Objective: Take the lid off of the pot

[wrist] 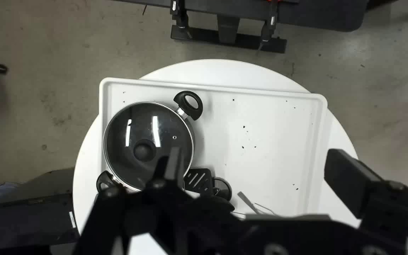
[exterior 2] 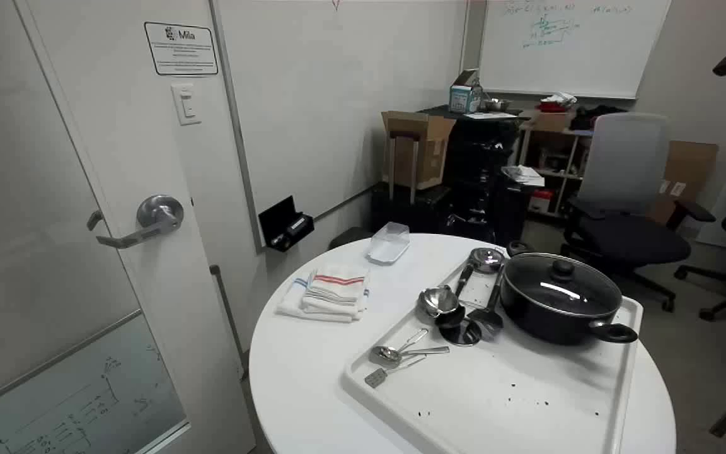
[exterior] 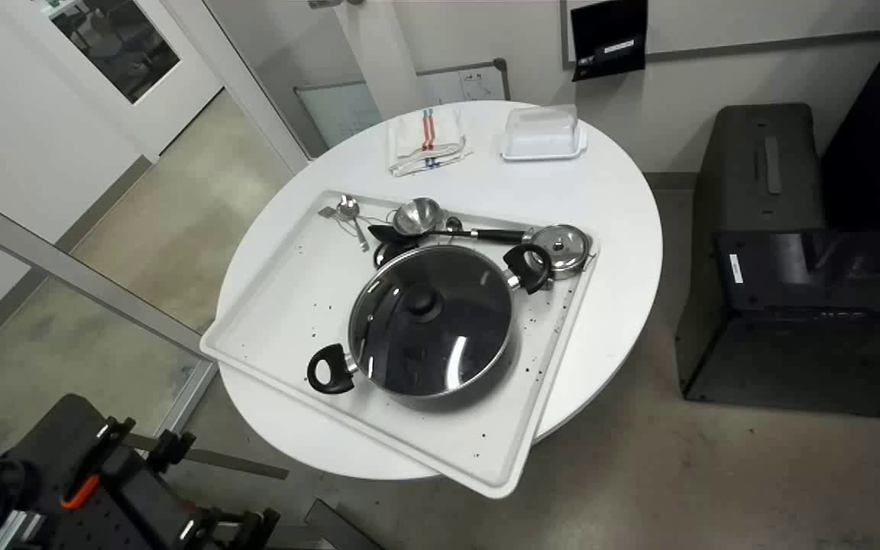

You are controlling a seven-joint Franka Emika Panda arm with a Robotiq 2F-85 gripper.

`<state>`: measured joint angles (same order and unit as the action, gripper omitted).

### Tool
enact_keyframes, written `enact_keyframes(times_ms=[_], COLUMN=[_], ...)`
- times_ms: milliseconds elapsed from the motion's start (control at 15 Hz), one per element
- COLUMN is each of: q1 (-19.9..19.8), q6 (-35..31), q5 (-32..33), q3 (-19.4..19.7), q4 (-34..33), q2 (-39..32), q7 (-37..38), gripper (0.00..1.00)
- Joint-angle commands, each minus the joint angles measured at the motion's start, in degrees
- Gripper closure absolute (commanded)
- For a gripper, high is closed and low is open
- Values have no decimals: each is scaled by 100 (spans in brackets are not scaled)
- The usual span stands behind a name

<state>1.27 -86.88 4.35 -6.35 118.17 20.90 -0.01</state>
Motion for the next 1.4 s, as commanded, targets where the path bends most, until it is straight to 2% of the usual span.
enact_keyframes(times_ms=[0, 800, 1133, 1333], q1=[96, 96, 42, -4], q6=[11, -9, -208, -562], q5=[24, 34, 64, 41], q3=[78, 81, 210, 352], q4=[-13, -7, -74, -121], q2=[-9, -28, -410, -750], q7=[28, 21, -142, -258], gripper=[0, 0, 0, 0])
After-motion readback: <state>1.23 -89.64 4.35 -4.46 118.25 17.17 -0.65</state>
